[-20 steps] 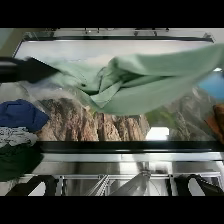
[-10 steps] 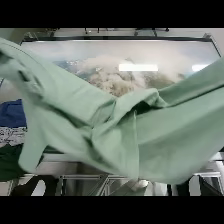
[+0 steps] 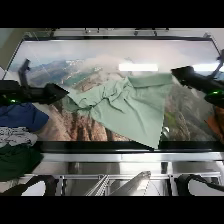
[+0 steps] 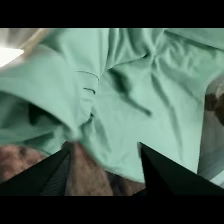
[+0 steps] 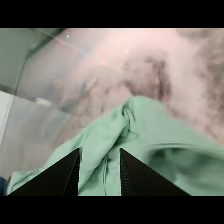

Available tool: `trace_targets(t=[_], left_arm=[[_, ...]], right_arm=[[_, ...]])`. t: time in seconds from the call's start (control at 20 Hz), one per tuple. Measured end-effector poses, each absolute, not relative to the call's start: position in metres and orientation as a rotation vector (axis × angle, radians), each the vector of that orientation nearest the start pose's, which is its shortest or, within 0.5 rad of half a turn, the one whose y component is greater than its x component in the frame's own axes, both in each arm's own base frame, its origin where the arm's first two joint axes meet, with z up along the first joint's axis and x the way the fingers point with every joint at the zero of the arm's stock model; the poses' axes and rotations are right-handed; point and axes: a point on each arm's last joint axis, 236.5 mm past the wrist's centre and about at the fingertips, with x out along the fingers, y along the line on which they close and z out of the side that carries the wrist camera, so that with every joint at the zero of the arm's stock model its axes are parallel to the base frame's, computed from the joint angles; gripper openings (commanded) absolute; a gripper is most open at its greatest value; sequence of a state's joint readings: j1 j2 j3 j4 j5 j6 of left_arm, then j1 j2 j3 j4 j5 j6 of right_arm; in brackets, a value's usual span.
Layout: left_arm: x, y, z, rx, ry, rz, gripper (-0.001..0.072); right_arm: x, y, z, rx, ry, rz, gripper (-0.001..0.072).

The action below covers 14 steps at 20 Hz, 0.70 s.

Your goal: Fold the shirts.

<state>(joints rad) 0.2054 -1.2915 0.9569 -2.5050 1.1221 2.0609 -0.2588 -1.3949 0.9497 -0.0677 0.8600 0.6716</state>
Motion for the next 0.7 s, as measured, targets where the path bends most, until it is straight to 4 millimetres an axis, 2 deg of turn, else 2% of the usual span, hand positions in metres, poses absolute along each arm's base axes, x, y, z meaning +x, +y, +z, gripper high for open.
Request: trace_targets(t=[0.05, 0.15, 0.3, 0.45, 0.65, 0.7], left_arm=[[0.389, -0.091, 0.001, -0.668, 1.14, -0.491, 0.0718], [0.398, -0.081, -0.016, -0.706, 1.18, -0.48, 0.0718], [0.413, -0.062, -0.007, -0.727, 1.184, -0.505, 0.0717], [0.414, -0.038, 0.001, -0.704, 1.211, -0.494, 0.0717], [0.406, -0.005, -0.014, -0.659, 1.288, -0.379, 0.0695], [0.407, 0.006, -0.019, -0.647, 1.294, -0.338, 0.0615]], right_arm=[[0.489, 0.061, 0.045, 0.84, 0.649, 0.459, 0.0394], [0.495, 0.062, 0.031, 0.867, 0.683, 0.485, 0.0393], [0.489, 0.049, 0.043, 0.904, 0.693, 0.522, 0.0388], [0.462, 0.032, 0.047, 0.903, 0.771, 0.509, 0.038], [0.405, 0.016, 0.024, 0.918, 0.9, 0.404, 0.036], [0.391, 0.016, 0.017, 0.927, 0.922, 0.379, 0.036]])
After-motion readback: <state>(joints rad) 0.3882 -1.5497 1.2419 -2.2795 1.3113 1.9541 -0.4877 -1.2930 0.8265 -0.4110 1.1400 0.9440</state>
